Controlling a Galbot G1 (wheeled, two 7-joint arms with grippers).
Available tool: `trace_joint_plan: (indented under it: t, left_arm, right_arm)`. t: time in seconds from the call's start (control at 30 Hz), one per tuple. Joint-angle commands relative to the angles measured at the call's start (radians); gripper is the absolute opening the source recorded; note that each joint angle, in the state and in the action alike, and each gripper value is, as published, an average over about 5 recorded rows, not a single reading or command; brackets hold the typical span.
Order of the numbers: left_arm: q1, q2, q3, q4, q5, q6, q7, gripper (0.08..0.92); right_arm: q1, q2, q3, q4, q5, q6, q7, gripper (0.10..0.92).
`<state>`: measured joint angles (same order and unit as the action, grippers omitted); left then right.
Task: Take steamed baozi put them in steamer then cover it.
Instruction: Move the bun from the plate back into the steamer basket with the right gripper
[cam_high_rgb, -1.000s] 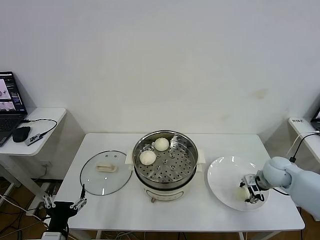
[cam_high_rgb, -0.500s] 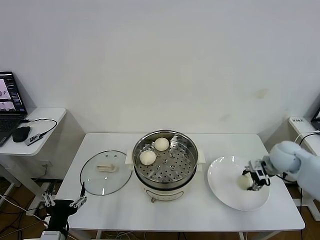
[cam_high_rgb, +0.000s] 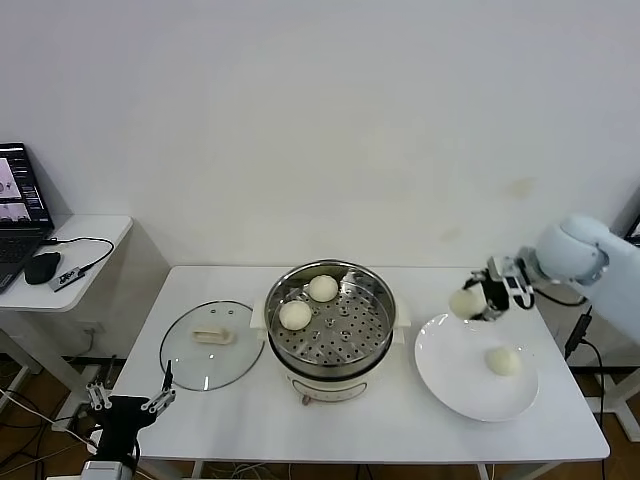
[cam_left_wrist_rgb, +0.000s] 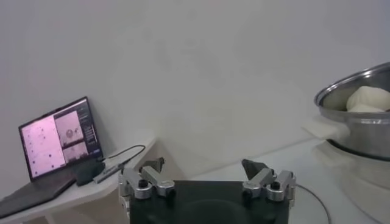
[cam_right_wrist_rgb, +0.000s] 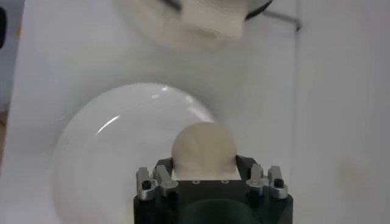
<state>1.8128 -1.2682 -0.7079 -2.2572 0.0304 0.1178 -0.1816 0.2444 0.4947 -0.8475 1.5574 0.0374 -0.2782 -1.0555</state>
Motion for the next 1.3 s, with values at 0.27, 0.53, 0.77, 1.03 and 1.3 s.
trace_joint_plan:
  t: [0.27,0.53,0.77,1.03,1.3]
  left_arm:
    - [0.027,-0.020,-0.033,-0.012,0.003,-0.005,-0.002,0.823]
    - [0.044,-0.035,-0.060,-0.028,0.003,-0.005,-0.003,0.823]
    - [0.050,-0.048,-0.072,-0.032,0.001,-0.010,-0.003,0.823]
    - [0.051,-0.056,-0.078,-0.032,-0.001,-0.011,-0.005,0.823]
    - [0.056,-0.059,-0.076,-0.035,-0.003,-0.015,-0.008,0.823]
  right_arm:
    - [0.344,0.382,-0.299,0.019,0.178,0.034,0.119,0.645]
    - [0.276,0.481,-0.371,-0.020,0.097,0.197,0.113,0.646]
    - [0.215,0.532,-0.406,-0.050,0.006,0.330,0.119,0.651]
    - [0.200,0.567,-0.436,-0.024,-0.057,0.390,0.100,0.653]
    - [0.219,0.587,-0.462,-0.020,-0.076,0.427,0.065,0.654]
